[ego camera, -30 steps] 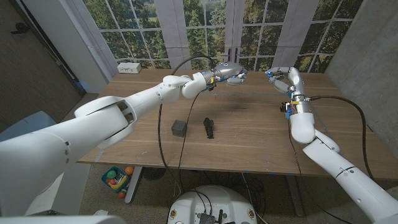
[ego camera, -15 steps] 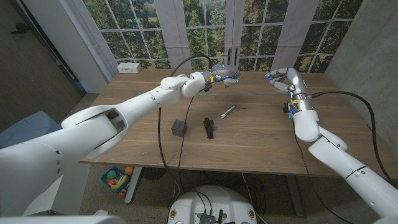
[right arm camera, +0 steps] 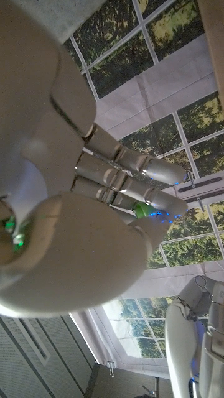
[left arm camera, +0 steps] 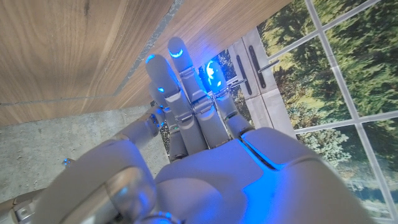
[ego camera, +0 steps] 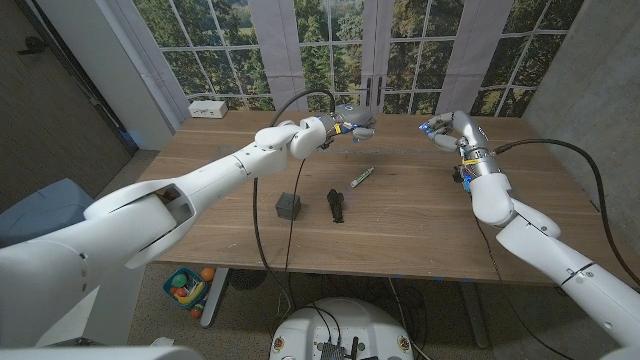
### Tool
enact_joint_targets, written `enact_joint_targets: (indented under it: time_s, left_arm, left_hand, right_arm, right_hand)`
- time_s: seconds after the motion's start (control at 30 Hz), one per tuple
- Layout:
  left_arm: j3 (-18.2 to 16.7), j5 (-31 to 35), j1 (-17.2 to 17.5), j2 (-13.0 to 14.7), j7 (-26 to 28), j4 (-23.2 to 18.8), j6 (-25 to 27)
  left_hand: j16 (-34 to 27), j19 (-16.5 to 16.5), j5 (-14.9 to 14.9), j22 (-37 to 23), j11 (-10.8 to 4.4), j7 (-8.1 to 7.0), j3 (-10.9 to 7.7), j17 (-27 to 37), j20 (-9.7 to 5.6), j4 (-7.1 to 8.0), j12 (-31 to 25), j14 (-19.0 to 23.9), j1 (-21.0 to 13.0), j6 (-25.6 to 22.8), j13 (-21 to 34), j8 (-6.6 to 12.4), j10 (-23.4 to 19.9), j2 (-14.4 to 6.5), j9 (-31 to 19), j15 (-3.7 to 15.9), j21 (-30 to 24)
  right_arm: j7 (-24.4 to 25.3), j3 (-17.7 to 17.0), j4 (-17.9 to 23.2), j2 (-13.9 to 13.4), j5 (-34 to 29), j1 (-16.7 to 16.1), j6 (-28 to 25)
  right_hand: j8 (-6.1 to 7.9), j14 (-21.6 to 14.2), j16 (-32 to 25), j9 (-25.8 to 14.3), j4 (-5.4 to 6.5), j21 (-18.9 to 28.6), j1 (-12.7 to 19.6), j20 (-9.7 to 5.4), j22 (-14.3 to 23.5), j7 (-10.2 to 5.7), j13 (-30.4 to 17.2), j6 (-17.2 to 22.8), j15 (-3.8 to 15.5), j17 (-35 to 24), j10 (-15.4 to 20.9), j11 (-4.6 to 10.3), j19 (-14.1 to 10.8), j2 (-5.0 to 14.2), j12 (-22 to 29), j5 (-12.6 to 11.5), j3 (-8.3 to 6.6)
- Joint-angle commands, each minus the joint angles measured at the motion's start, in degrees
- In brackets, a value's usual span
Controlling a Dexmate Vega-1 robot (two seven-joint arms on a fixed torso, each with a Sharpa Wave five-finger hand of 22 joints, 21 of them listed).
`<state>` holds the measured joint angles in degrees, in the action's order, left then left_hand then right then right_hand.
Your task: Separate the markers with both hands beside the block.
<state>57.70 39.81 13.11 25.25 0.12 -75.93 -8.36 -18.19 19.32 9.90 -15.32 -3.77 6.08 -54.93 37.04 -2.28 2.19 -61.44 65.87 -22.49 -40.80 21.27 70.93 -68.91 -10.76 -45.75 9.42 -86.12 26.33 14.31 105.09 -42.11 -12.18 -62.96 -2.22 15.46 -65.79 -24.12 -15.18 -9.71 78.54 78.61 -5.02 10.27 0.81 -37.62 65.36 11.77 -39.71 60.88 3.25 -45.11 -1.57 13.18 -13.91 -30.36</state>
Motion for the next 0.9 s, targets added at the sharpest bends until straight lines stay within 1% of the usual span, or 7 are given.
enact_joint_targets:
  time_s: [0.03, 0.33, 0.57, 0.67, 0.73, 0.77, 0.9]
  left_arm:
    - [-3.0, 1.0, 3.9, 2.3, 2.3, -4.4, 7.5]
    - [-5.1, 0.1, 6.6, 3.3, 7.1, -5.8, 7.4]
    - [-6.3, -0.6, 8.0, 3.8, 9.7, -6.4, 7.3]
    - [-6.9, -1.3, 8.5, 3.8, 10.7, -6.2, 6.5]
    - [-7.3, -2.0, 8.8, 3.9, 11.3, -6.0, 6.1]
    - [-7.4, -2.4, 8.9, 3.9, 11.3, -6.0, 5.9]
    - [-8.2, -3.8, 9.3, 4.0, 12.2, -5.5, 4.5]
  left_hand:
    - [0.7, -1.3, 0.0, 2.3, -0.75, -0.2, 0.29, -0.6, -0.11, -0.2, 2.5, -5.1, 1.3, 1.5, 0.0, -1.8, 4.4, 0.1, 2.2, 2.99, 1.7]
    - [1.8, -3.9, 0.0, 4.8, -0.89, -1.02, 2.2, -1.5, 1.05, -1.45, 10.6, -11.4, 3.3, 6.1, -3.3, -6.05, 13.0, 0.1, 7.5, 1.78, 3.9]
    - [3.1, -6.7, 0.1, 5.0, -0.24, -1.19, 3.37, -2.7, 2.0, -1.51, 17.3, -16.8, 5.1, 9.0, -5.9, -8.79, 20.2, 0.6, 11.2, 0.35, 5.7]
    - [4.9, -8.0, 0.1, 5.0, 0.55, -1.5, 3.2, -4.7, 2.55, -2.24, 20.8, -20.6, 6.3, 10.9, -7.0, -10.52, 24.3, 1.2, 13.0, -0.81, 6.6]
    - [5.4, -8.4, 0.1, 5.0, 0.62, -2.72, 3.12, -5.6, 2.76, -2.49, 22.1, -21.5, 7.0, 12.9, -7.4, -11.94, 25.7, 1.7, 13.9, -1.29, 7.0]
    - [5.7, -8.6, 0.1, 5.1, 1.52, -3.08, 2.99, -6.3, 3.08, -2.93, 23.7, -22.5, 7.5, 13.8, -7.8, -12.99, 28.1, 1.9, 14.8, -1.92, 7.3]
    - [6.6, -10.3, 0.1, 5.3, 2.41, -4.18, 2.7, -8.4, 4.15, -3.94, 27.3, -26.0, 9.2, 17.1, -8.8, -16.96, 33.0, 2.4, 17.5, -3.22, 8.8]
  right_arm:
    - [-7.1, 4.4, 6.7, -5.9, -0.4, 3.1, -10.6]
    - [-10.6, 7.3, 8.6, -7.9, -1.2, 5.5, -16.8]
    - [-13.7, 9.5, 9.4, -9.2, -1.1, 7.5, -20.0]
    - [-15.2, 10.6, 9.5, -9.4, -1.0, 8.5, -21.5]
    - [-16.2, 11.3, 9.5, -9.6, -0.8, 9.2, -22.4]
    - [-16.6, 11.8, 9.5, -9.7, -0.9, 9.5, -23.0]
    - [-17.8, 13.3, 9.6, -9.9, -1.2, 10.7, -24.7]
  right_hand:
    - [0.24, 0.8, -0.4, -0.3, 0.12, -0.1, 0.0, -7.86, 0.3, -0.03, -0.1, -0.1, 0.78, -0.4, -0.1, 0.46, 0.4, 0.24, 0.4, -0.2, 0.0]
    - [0.22, 0.9, -0.4, -0.3, 0.13, 0.0, 0.0, -7.84, 0.3, 0.1, -0.4, 0.0, 0.77, -0.6, -0.3, 0.59, 0.5, 0.32, 0.3, -0.2, 0.0]
    - [0.18, 0.9, -0.6, -0.3, 0.14, 0.0, -0.1, -7.82, 0.3, -0.02, -0.6, -0.1, 0.84, -0.8, -0.2, 0.58, 0.5, 0.4, 0.4, -0.2, 0.05]
    - [0.14, 0.9, -0.6, -0.3, 0.19, 0.1, -0.2, -7.82, 0.3, -0.01, -0.6, -0.1, 0.71, -0.9, -0.2, 0.51, 0.6, 0.45, 0.3, -0.2, 0.07]
    - [0.14, 0.9, -0.7, -0.3, 0.2, 0.1, -0.2, -7.82, 0.3, 0.0, -0.6, -0.1, 0.74, -1.0, -0.1, 0.56, 0.6, 0.47, 0.3, -0.2, 0.08]
    - [0.14, 1.0, -0.6, -0.4, 0.15, 0.1, -0.1, -7.82, 0.3, -0.03, -0.6, -0.1, 0.8, -1.0, -0.2, 0.55, 0.6, 0.5, 0.2, -0.2, 0.03]
    - [0.07, 1.1, -0.6, -0.3, 0.13, 0.2, -0.1, -7.82, 0.3, 0.0, -0.6, -0.2, 0.77, -1.1, -0.2, 0.46, 0.5, 0.46, 0.2, -0.2, 0.06]
